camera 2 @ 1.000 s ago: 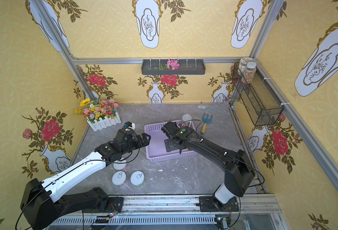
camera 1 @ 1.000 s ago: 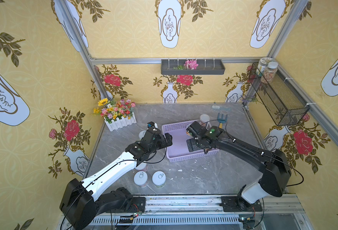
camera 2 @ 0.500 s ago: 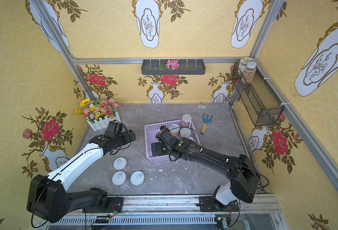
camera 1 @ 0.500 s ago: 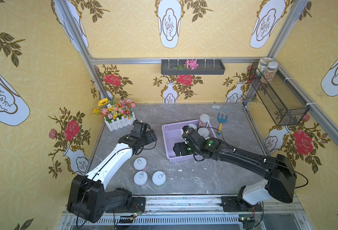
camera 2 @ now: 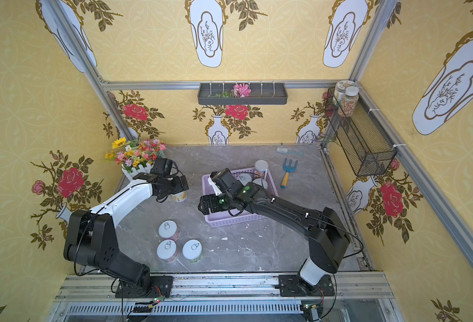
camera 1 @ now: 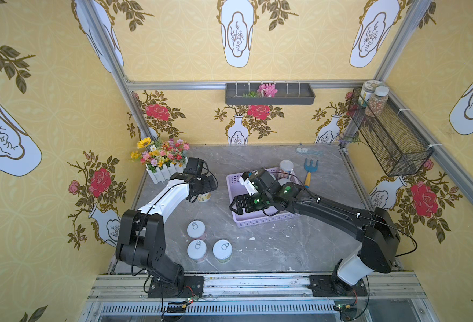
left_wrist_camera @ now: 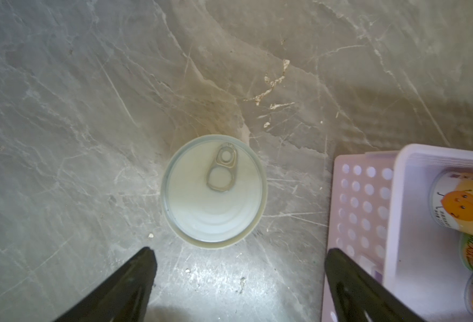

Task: Put the canned food in the basket
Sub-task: Pick up the canned food from the center of the board.

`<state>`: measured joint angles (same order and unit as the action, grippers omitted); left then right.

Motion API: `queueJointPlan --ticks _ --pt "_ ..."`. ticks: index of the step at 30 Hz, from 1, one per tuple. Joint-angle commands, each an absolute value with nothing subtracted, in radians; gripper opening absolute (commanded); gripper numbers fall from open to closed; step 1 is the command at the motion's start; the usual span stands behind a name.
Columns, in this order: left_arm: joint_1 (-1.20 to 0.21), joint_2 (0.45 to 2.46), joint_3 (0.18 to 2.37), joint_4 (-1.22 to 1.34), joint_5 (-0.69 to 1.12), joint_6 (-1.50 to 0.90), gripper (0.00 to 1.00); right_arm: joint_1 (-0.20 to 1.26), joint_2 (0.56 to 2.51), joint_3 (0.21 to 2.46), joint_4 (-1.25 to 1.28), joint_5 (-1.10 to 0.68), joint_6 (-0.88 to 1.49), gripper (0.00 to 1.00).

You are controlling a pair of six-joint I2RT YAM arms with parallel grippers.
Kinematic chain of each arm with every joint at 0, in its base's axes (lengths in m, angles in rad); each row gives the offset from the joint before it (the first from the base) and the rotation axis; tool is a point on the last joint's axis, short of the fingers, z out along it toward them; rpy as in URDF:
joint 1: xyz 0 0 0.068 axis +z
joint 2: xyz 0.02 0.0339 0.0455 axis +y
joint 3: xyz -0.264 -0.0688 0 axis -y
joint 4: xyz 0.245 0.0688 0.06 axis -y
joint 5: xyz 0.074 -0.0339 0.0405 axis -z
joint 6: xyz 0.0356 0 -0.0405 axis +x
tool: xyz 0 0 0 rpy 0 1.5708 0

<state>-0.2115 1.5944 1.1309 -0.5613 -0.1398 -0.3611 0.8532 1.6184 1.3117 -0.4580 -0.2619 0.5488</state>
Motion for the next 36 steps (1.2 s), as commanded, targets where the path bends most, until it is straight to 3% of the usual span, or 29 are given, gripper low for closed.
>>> queueJointPlan --ticks 1,23,36 --pt "-0.195 1.641 1.167 -0.606 -0.150 -0.310 1.00 0.840 1.611 1.325 -0.504 -0.278 0.523 0.97" --pt "-0.180 1.835 1.315 -0.695 -0.194 -0.236 0.98 0.839 1.596 1.299 -0.531 -0.265 0.520 0.97" --pt "-0.180 1.877 1.343 -0.696 -0.172 -0.230 0.88 0.840 1.580 1.285 -0.528 -0.261 0.525 0.97"
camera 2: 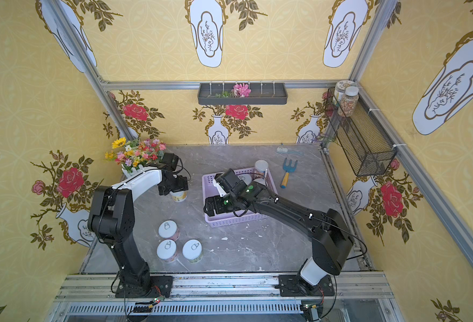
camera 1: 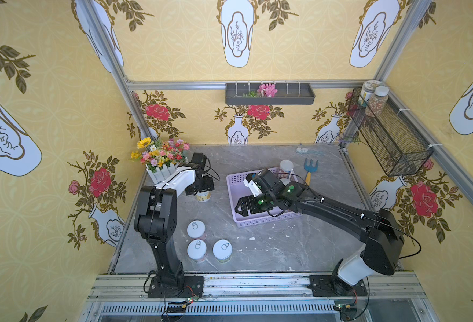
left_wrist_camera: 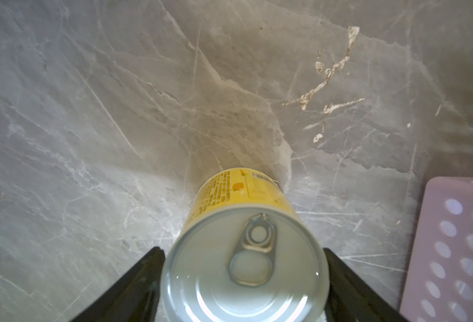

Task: Put the canned food in the basket
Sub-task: Pick up the canned food from the center of the board, then place the canned food in the basket.

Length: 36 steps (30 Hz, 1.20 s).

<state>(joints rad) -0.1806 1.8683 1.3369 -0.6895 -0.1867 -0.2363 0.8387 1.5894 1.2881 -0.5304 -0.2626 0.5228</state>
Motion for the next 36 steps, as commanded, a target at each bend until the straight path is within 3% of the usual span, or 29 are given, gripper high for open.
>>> queueJointPlan --ticks 1,22,36 --pt "-0.180 1.877 1.343 -0.696 -0.172 -0.232 0.88 0.839 1.579 1.284 -0.530 -0.259 0.525 0.97" --pt "-0.180 1.824 1.316 -0.708 -0.189 -0.238 0.74 0.840 1.575 1.284 -0.528 -0.246 0.536 0.97" --pt "-0.261 1.587 1.304 -0.775 -0.203 -0.249 0.73 0.838 1.502 1.217 -0.427 -0.192 0.559 0.97"
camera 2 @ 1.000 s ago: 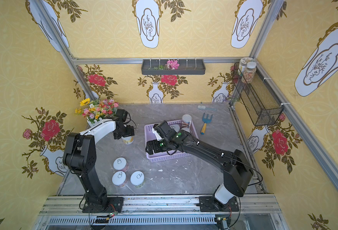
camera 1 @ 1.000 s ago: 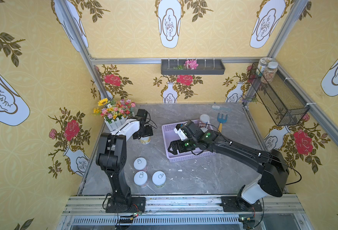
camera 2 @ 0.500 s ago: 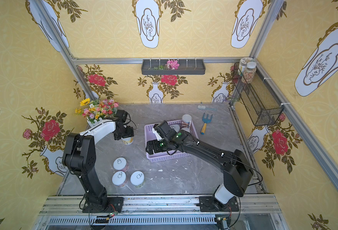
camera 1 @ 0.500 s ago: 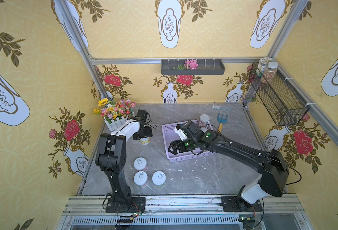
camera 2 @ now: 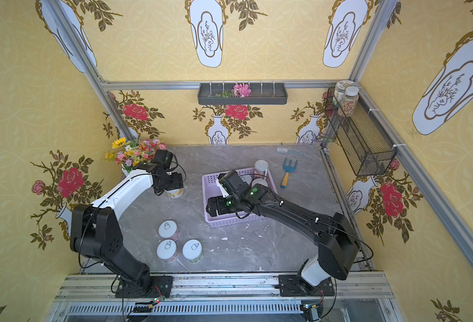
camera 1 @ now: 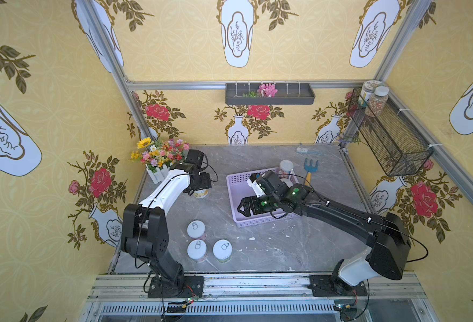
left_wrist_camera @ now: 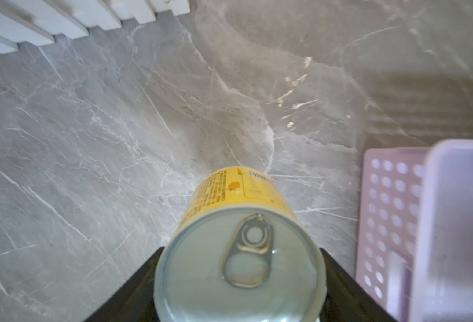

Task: Put the canned food in the basket
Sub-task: Place the canned food in the basket.

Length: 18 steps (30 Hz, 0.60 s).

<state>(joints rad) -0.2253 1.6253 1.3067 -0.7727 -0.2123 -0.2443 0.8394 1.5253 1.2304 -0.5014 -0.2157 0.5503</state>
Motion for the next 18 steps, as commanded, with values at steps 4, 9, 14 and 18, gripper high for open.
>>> queueJointPlan --ticks 4,9,14,18 --pt "-0.337 1.551 1.331 -0.807 -0.207 -0.269 0.72 0.835 1.480 1.216 -0.448 -0.128 0.557 0.97" --pt "-0.437 1.541 1.376 -0.835 -0.227 -0.300 0.72 0.833 1.443 1.202 -0.491 -0.030 0.558 0.97" --pt "-0.534 1.556 1.424 -0.834 -0.220 -0.340 0.72 0.825 1.402 1.178 -0.529 0.034 0.565 0.97" --pt "-0.587 1.589 1.455 -0.815 -0.217 -0.353 0.71 0.795 1.373 1.149 -0.531 0.022 0.577 0.97"
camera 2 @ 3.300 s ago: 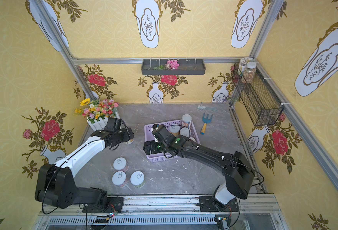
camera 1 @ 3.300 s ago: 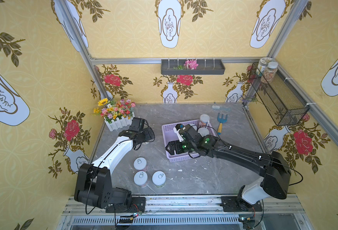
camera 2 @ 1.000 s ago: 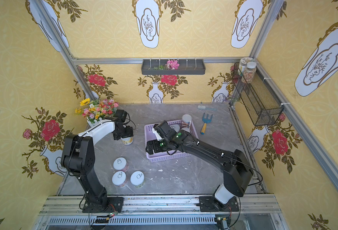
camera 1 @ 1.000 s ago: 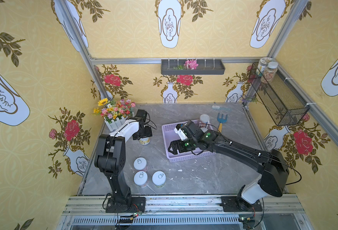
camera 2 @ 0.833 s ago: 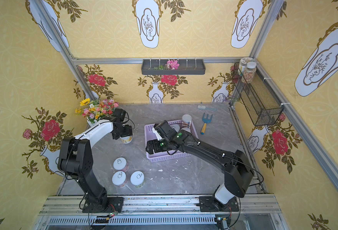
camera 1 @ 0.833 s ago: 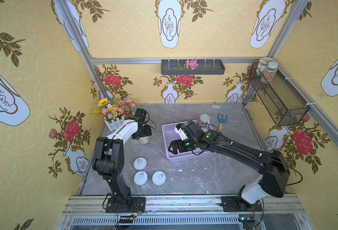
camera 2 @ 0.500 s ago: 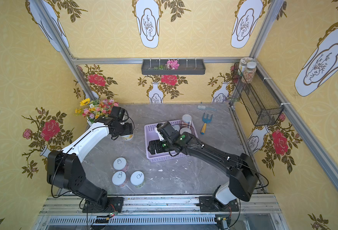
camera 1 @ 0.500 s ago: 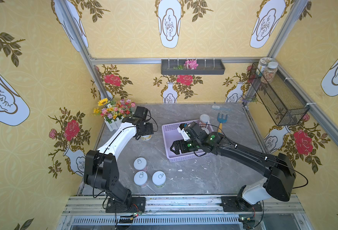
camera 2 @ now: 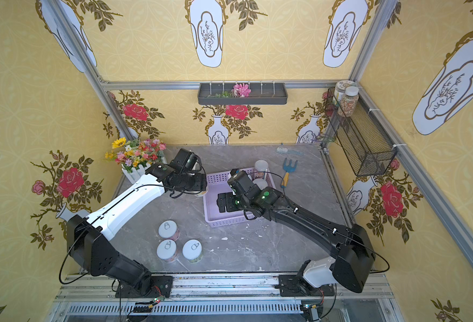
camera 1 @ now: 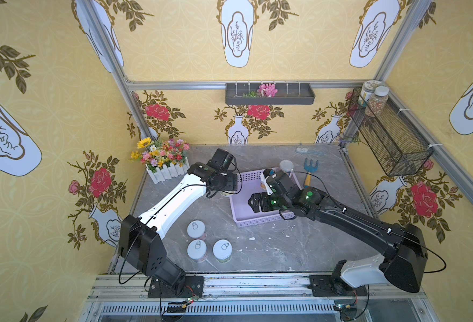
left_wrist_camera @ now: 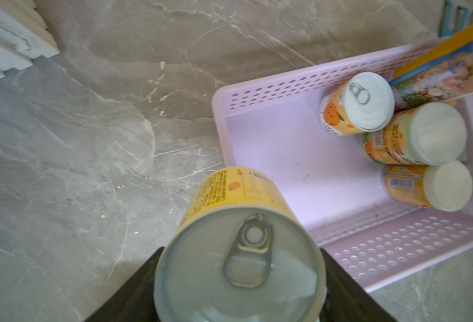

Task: Put the canned food in the basket
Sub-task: Place the canned food in the basket.

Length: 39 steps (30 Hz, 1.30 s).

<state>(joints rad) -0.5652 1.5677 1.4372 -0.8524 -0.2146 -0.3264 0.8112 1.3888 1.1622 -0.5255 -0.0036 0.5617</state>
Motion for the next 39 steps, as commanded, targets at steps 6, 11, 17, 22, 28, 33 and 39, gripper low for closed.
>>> queueJointPlan --ticks 6,11,17,22,28,33,39 --pt "-0.657 1.679 1.511 -0.788 -0.212 -0.353 0.70 0.713 1.289 1.086 -0.521 0.004 0.611 0.97" --pt "-0.695 1.757 1.559 -0.755 -0.195 -0.356 0.70 0.644 1.233 1.054 -0.578 0.043 0.633 0.97" --pt "-0.745 1.842 1.610 -0.714 -0.209 -0.382 0.71 0.580 1.156 1.015 -0.626 0.083 0.663 0.97" --pt "-0.789 1.901 1.624 -0.655 -0.241 -0.433 0.71 0.516 1.080 0.959 -0.589 -0.001 0.640 0.97" --pt "-0.821 1.950 1.625 -0.562 -0.239 -0.491 0.71 0.425 1.026 0.915 -0.613 -0.090 0.582 0.97" --pt "-0.831 2.009 1.643 -0.517 -0.246 -0.527 0.71 0.366 0.971 0.887 -0.644 -0.104 0.587 0.97" --pt "-0.838 2.086 1.692 -0.499 -0.246 -0.537 0.70 0.350 0.942 0.861 -0.643 -0.110 0.609 0.97"
